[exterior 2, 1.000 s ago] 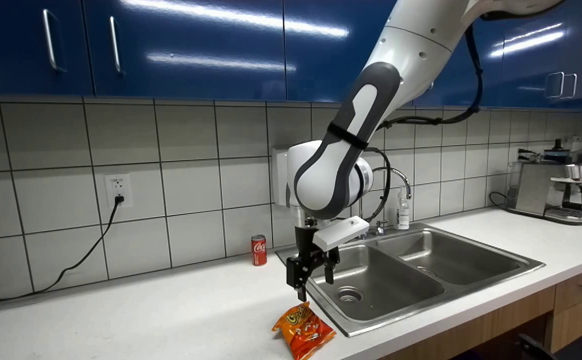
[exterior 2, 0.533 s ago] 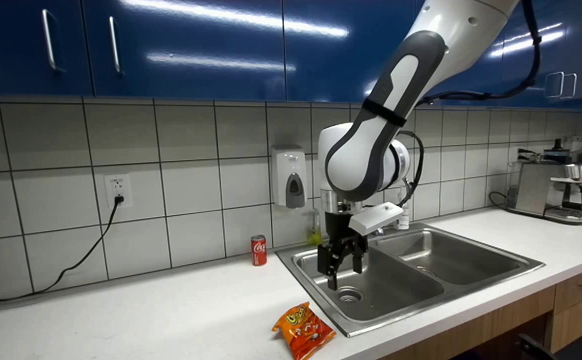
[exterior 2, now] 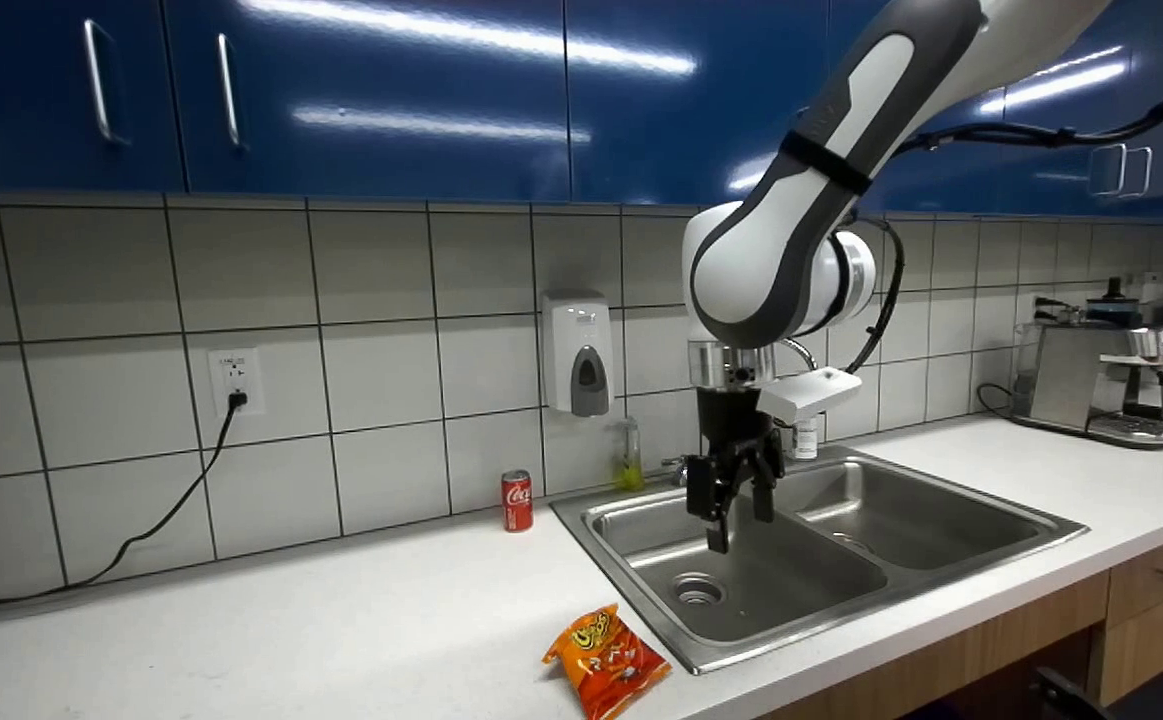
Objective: Remove the orange packet from the sink and put it on the counter.
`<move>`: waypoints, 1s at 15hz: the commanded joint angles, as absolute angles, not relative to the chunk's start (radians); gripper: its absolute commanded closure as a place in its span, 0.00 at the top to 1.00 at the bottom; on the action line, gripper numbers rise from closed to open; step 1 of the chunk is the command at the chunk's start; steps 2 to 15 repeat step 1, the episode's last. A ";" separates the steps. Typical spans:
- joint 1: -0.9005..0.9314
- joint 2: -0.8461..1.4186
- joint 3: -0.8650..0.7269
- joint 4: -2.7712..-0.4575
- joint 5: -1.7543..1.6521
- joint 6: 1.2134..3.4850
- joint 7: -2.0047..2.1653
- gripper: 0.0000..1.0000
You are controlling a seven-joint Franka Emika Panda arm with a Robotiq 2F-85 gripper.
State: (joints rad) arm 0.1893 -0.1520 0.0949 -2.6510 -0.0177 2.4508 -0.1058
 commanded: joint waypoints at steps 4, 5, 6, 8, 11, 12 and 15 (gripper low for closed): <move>0.177 -0.155 0.108 -2.653 -0.014 2.449 -0.108 1.00; 0.177 -0.155 0.108 -2.653 -0.014 2.449 -0.108 1.00; 0.177 -0.155 0.108 -2.653 -0.014 2.449 -0.108 1.00; 0.177 -0.155 0.108 -2.653 -0.014 2.449 -0.108 1.00; 0.177 -0.155 0.108 -2.653 -0.014 2.449 -0.108 1.00; 0.177 -0.155 0.108 -2.653 -0.014 2.449 -0.108 1.00; 0.177 -0.155 0.108 -2.653 -0.014 2.449 -0.108 1.00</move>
